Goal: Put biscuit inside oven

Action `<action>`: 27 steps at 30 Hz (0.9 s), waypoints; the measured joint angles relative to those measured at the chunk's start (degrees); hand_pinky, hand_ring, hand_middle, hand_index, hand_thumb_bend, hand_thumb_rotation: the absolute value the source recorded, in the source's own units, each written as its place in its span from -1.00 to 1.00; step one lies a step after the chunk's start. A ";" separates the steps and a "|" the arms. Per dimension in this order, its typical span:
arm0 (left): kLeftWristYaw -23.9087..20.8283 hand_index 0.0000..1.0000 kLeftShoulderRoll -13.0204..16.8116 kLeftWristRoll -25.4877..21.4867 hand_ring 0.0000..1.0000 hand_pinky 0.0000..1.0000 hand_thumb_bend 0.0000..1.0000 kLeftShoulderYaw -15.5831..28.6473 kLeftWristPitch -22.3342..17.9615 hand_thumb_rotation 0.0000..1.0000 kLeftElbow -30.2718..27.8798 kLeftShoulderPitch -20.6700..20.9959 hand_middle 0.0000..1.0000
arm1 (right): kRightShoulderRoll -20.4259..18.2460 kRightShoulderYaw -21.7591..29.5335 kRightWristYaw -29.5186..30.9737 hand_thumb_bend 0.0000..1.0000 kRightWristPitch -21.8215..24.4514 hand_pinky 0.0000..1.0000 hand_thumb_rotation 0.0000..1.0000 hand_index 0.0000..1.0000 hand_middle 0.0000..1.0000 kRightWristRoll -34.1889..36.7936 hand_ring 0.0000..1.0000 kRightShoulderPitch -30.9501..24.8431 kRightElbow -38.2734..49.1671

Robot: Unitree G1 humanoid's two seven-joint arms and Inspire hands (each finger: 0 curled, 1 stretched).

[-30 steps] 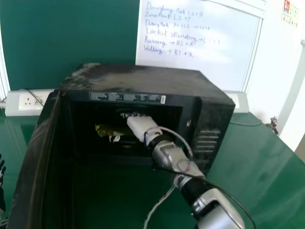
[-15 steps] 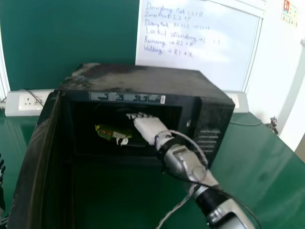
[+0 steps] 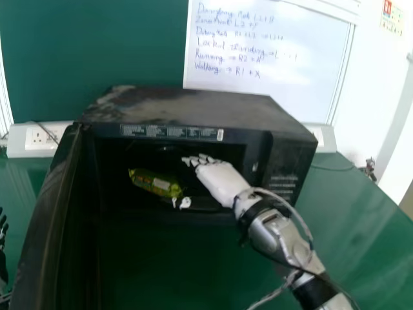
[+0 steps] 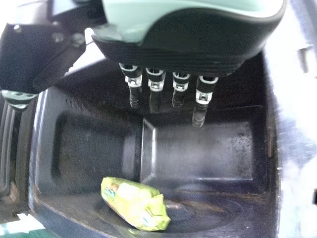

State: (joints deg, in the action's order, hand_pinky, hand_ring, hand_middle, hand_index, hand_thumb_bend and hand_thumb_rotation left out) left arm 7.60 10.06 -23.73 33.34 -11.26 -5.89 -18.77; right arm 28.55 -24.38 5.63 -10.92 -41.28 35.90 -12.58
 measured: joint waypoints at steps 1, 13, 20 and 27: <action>0.02 0.91 0.04 0.00 0.79 0.68 1.00 0.02 -0.02 0.56 0.00 0.03 0.82 | 0.38 0.72 -0.03 0.92 -0.86 0.64 1.00 0.86 0.85 0.48 0.79 -0.99 0.73; 0.02 0.90 0.55 0.06 0.78 0.67 1.00 0.52 -0.03 0.56 0.47 0.18 0.82 | 3.54 9.26 2.11 0.66 -9.90 0.58 0.97 0.77 0.77 10.25 0.73 -10.52 9.50; 0.10 0.91 0.75 0.04 0.79 0.68 1.00 0.72 -0.03 0.56 0.71 0.24 0.82 | 3.43 13.53 1.85 0.64 -14.85 0.33 0.93 0.66 0.62 14.15 0.53 -14.28 12.13; 0.71 0.91 1.28 -0.05 0.80 0.70 1.00 1.10 -0.03 0.56 1.81 0.39 0.82 | 2.92 18.02 1.28 0.49 -20.68 0.10 0.83 0.53 0.47 20.46 0.34 -18.26 13.06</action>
State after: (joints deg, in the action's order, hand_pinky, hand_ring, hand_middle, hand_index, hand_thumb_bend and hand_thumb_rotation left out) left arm 8.30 11.34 -23.78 34.44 -11.30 -4.09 -18.37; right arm 31.47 -6.37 6.92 -31.60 -20.81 17.65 0.48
